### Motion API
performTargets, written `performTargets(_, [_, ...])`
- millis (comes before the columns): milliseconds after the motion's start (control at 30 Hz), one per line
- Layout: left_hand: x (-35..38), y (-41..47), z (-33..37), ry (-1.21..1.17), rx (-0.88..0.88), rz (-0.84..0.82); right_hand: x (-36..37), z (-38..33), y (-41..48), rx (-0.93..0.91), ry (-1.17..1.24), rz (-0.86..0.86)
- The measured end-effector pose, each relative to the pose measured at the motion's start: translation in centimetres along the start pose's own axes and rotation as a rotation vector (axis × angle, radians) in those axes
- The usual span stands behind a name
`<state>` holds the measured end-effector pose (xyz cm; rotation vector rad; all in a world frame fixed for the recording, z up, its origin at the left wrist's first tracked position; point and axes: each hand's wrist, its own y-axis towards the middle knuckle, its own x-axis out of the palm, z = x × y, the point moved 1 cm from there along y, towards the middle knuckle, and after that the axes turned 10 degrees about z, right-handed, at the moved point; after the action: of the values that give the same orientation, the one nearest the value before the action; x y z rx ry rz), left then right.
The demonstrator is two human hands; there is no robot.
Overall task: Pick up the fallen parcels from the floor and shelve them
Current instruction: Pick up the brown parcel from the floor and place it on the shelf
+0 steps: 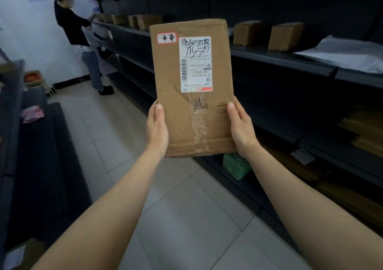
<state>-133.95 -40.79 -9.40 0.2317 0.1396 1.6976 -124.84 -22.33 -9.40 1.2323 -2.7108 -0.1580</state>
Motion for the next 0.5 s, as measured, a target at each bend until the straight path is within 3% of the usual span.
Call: performTargets(500, [6.9,7.5,-5.4,0.046,-0.110,-0.142,0.4,4.0,8.7,0.082,-0.123,0.103])
